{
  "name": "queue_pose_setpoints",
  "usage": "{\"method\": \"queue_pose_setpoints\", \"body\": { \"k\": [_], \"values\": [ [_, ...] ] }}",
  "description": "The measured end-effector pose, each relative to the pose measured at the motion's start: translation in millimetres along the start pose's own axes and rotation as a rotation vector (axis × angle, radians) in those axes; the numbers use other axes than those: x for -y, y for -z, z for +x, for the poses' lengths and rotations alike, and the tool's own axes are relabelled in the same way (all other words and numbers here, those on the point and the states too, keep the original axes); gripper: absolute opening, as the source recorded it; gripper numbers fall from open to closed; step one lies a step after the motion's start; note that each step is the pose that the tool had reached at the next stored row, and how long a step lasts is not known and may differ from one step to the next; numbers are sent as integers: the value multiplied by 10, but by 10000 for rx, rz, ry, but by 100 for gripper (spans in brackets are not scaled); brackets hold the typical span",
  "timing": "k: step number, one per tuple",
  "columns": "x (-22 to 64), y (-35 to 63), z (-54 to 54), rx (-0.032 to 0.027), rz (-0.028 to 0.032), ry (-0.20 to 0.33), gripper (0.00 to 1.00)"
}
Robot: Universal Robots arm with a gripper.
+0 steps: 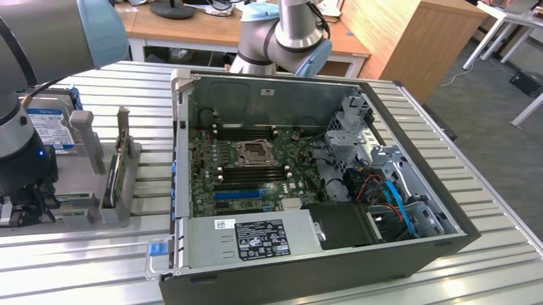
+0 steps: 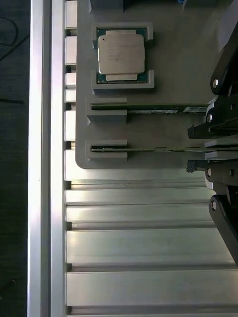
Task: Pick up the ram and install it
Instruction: 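Pick up the ram and move it above insertion slot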
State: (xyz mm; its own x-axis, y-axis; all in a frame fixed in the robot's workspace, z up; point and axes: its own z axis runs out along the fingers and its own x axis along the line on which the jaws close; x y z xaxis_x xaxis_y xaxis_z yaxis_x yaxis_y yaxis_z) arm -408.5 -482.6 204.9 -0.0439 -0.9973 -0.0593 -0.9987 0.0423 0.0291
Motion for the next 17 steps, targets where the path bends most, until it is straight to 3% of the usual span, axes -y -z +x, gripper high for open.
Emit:
{"method": "queue_pose_setpoints", "body": {
  "k": [17],
  "values": [
    [1, -29, -12, 0, 1, 0, 31]
  ]
}}
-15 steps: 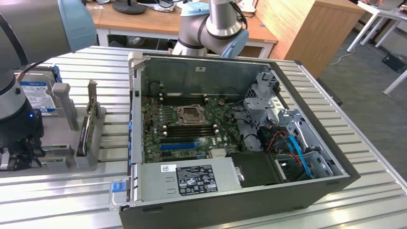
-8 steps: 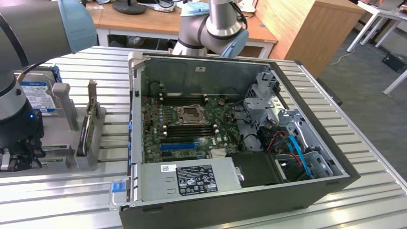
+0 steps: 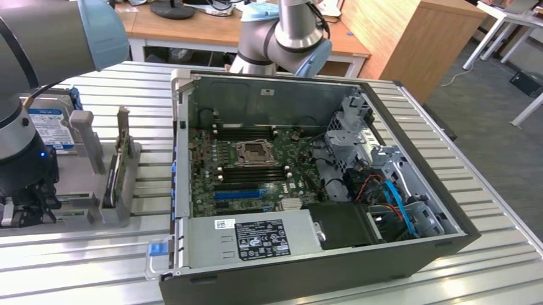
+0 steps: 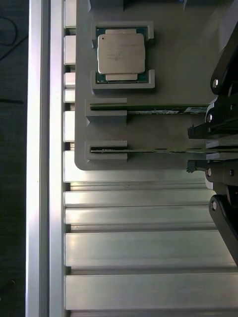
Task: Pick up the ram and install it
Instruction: 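Pick up the ram and move it above insertion slot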
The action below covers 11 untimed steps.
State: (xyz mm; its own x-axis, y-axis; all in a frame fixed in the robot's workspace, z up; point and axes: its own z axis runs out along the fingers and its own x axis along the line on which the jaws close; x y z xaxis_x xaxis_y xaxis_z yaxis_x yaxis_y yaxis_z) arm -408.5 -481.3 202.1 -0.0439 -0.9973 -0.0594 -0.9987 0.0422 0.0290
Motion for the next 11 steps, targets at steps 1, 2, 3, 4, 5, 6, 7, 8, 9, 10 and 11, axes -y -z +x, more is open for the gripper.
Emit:
{"method": "queue_pose_setpoints", "body": {
  "k": [1, 2, 3, 4, 5, 6, 7, 8, 9, 10, 11],
  "values": [
    [0, 0, 0, 0, -1, 0, 31],
    [0, 0, 0, 0, -1, 0, 31],
    [0, 0, 0, 0, 0, 0, 31],
    [0, 0, 0, 0, -1, -1, 31],
    [0, 0, 0, 0, 0, 0, 31],
    [0, 0, 0, 0, 0, 0, 31],
    [0, 0, 0, 0, 0, 0, 31],
    [0, 0, 0, 0, 0, 0, 31],
    [0, 0, 0, 0, 0, 0, 31],
    [0, 0, 0, 0, 0, 0, 31],
    [0, 0, 0, 0, 0, -1, 31]
  ]
}}
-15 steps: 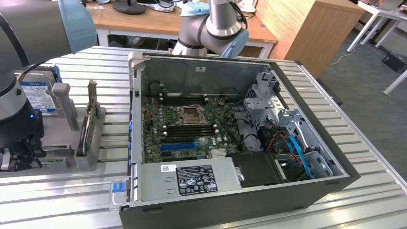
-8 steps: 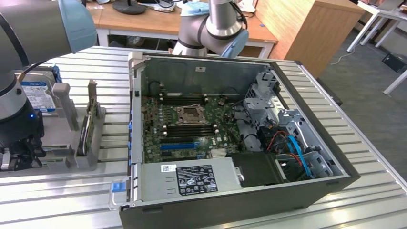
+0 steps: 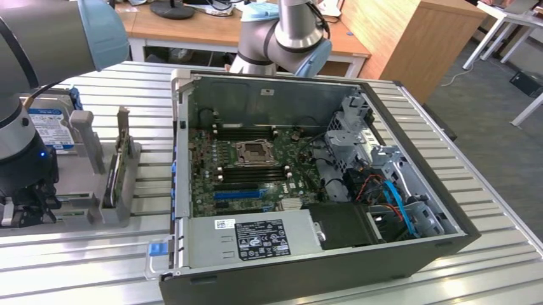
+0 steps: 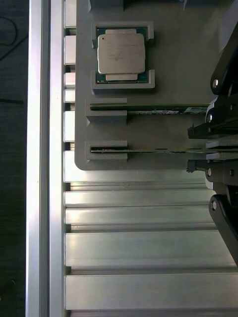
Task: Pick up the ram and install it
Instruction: 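Pick up the ram and move it above insertion slot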
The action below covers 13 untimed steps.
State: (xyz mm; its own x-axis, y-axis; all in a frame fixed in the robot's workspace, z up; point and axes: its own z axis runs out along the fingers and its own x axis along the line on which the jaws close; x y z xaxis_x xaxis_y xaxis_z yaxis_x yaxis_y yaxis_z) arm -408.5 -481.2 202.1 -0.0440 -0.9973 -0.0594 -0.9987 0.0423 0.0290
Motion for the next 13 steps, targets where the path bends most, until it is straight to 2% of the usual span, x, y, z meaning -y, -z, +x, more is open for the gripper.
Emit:
{"method": "queue_pose_setpoints", "body": {
  "k": [2, 3, 13],
  "values": [
    [0, 0, 0, 0, 0, 0, 29],
    [0, 0, 0, 0, 0, 0, 23],
    [-1, 1, 1, -1, -1, -1, 23]
  ]
}}
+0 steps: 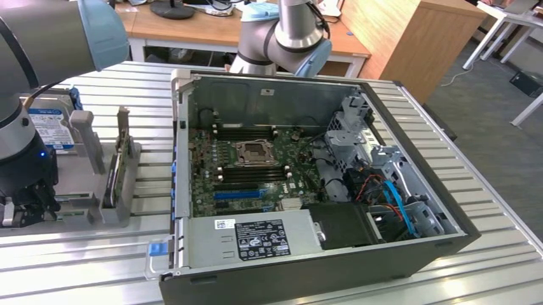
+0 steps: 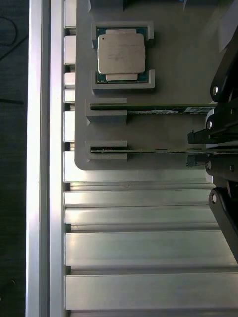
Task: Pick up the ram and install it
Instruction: 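Pick up the ram and move it above insertion slot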
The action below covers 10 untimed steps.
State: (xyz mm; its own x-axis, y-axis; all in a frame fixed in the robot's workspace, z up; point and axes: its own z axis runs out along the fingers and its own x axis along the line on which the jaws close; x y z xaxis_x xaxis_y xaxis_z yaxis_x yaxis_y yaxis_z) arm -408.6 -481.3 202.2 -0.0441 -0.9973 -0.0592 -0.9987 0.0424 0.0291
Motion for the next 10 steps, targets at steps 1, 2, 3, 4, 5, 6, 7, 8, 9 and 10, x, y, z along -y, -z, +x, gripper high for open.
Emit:
{"method": "queue_pose_setpoints", "body": {
  "k": [1, 2, 3, 4, 5, 6, 7, 8, 9, 10],
  "values": [
    [0, 0, 2, 0, -1, 0, 23],
    [0, 0, 4, 1, 0, 0, 23],
    [1, 0, 5, 2, 1, 0, 23],
    [1, 0, 5, 2, 1, 1, 23],
    [1, 0, 6, 2, 1, 1, 23],
    [1, -1, 6, 2, 1, 1, 23],
    [1, 0, 6, 2, 1, 1, 23],
    [1, 0, 6, 2, 1, 1, 23],
    [1, 0, 6, 1, 0, 1, 23],
    [1, 0, 6, 2, 1, 1, 23]
  ]
}}
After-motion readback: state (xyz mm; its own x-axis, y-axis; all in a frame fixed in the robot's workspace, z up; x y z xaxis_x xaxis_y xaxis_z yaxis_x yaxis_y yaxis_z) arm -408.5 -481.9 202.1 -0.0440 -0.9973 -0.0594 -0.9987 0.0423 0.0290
